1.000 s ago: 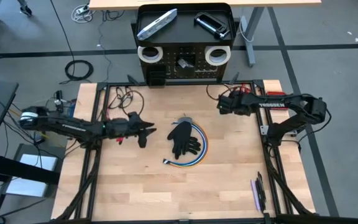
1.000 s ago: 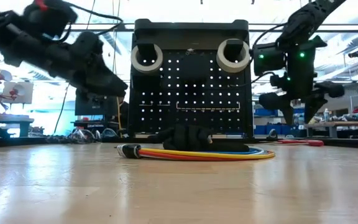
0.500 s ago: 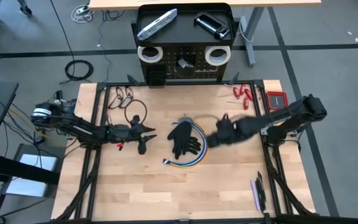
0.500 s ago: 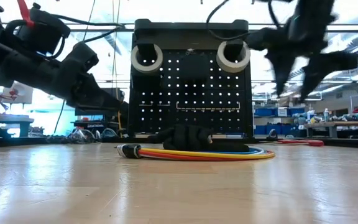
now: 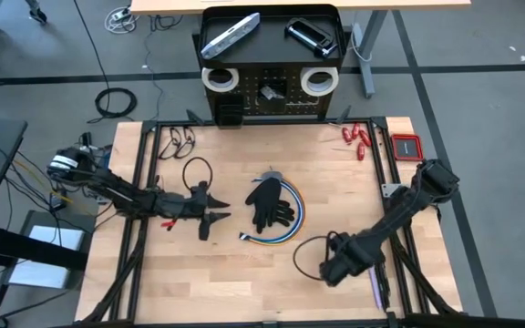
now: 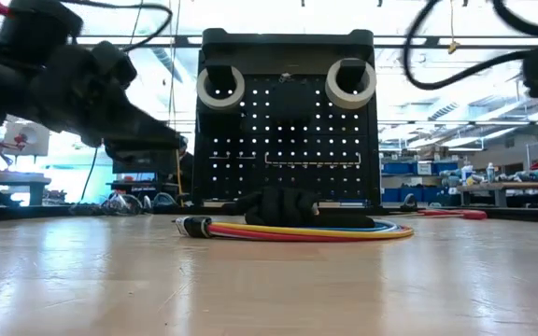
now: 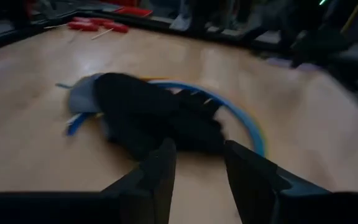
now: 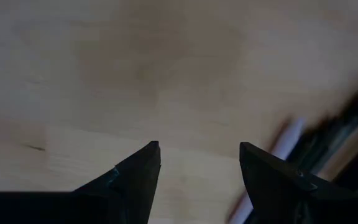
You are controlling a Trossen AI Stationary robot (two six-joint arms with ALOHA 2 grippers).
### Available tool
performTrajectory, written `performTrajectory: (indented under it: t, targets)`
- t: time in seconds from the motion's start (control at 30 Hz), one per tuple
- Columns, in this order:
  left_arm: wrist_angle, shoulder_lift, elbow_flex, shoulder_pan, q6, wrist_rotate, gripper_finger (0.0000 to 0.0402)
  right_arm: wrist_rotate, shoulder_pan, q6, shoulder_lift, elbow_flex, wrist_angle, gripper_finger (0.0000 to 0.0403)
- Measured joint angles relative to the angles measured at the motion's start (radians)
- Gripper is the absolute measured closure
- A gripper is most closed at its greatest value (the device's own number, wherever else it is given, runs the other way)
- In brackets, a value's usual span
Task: Hang tools onto peg board
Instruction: Put the purple pen into the black bin on the peg board
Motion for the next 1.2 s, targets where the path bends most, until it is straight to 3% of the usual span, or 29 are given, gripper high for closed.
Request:
performTrajectory:
  t: [0.17,0.37,0.47,0.9,1.2]
  targets:
    - [-0.001,0.000,0.000,-0.112,-0.101,-0.066,0.0257,-0.029,0.075,0.052,-0.032,-0.035,-0.005,0.0174]
    - [-0.013,0.028,0.000,-0.255,-0.185,-0.266,0.0257,-0.082,0.126,0.088,-0.033,-0.130,0.060,0.0174]
    - [-0.007,0.053,0.000,-0.280,-0.221,-0.317,0.0257,-0.081,0.128,0.106,-0.033,-0.164,0.076,0.0174]
    - [0.017,0.189,0.090,-0.293,-0.245,-0.332,0.0257,-0.157,0.081,-0.071,-0.037,-0.254,0.219,0.0175]
    - [0.014,0.281,0.173,-0.292,-0.176,-0.303,0.0257,-0.109,-0.001,-0.172,-0.031,-0.227,0.343,0.0174]
